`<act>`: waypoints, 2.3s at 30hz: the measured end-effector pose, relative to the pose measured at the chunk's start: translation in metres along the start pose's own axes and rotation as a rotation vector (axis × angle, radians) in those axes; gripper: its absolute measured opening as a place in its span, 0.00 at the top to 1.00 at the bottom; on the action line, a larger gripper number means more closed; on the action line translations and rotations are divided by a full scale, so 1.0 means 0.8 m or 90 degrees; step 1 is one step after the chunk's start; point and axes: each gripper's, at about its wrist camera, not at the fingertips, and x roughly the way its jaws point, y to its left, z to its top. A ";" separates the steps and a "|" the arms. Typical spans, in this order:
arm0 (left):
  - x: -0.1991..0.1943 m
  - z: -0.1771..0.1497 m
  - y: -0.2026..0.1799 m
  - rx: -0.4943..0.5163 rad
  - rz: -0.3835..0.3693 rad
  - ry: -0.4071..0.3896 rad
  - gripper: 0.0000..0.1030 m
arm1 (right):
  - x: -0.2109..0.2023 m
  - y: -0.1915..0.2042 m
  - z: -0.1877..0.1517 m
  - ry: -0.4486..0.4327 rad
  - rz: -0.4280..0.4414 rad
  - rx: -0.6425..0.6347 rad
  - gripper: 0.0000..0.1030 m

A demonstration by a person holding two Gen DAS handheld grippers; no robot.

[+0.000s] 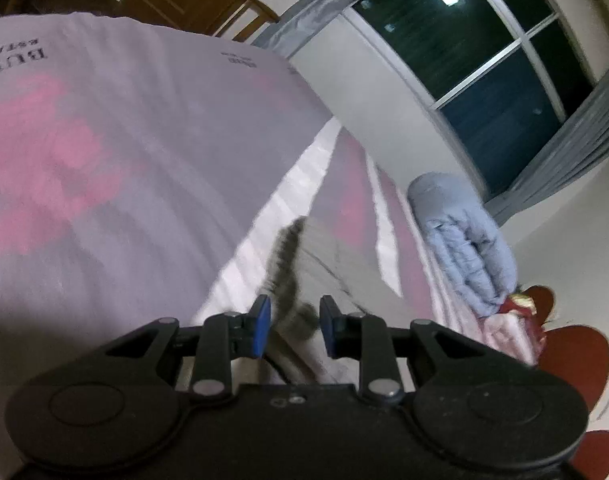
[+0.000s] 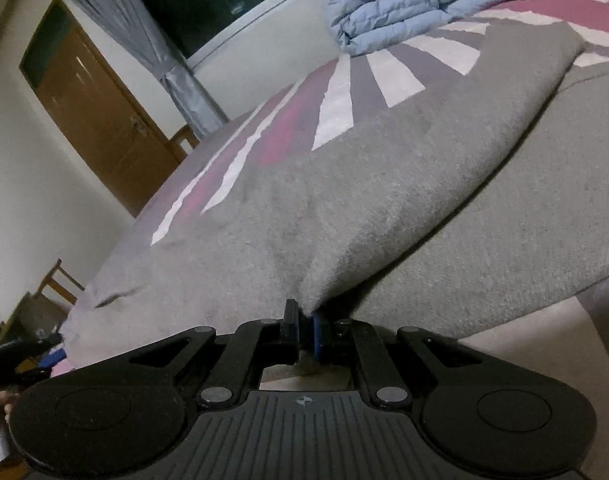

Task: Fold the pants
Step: 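Lift the waistband with both grippers and fold it over toward the cuffs, then open both grippers and release the folded sweatpants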

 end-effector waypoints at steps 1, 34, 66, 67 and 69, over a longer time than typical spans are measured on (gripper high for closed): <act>-0.002 -0.003 -0.002 -0.008 -0.003 -0.003 0.84 | 0.001 0.002 0.003 -0.003 0.000 0.006 0.93; 0.049 -0.014 -0.023 -0.062 0.014 0.036 0.80 | 0.005 0.006 0.047 -0.014 0.007 0.079 0.92; 0.006 -0.022 -0.099 0.140 0.138 -0.005 0.42 | -0.027 0.005 0.057 -0.026 0.017 0.053 0.74; 0.006 -0.028 -0.112 0.167 0.147 -0.008 0.40 | -0.035 0.004 0.061 -0.043 0.012 0.053 0.68; 0.017 -0.040 -0.136 0.212 0.166 -0.005 0.35 | -0.048 0.004 0.072 -0.067 0.001 0.052 0.63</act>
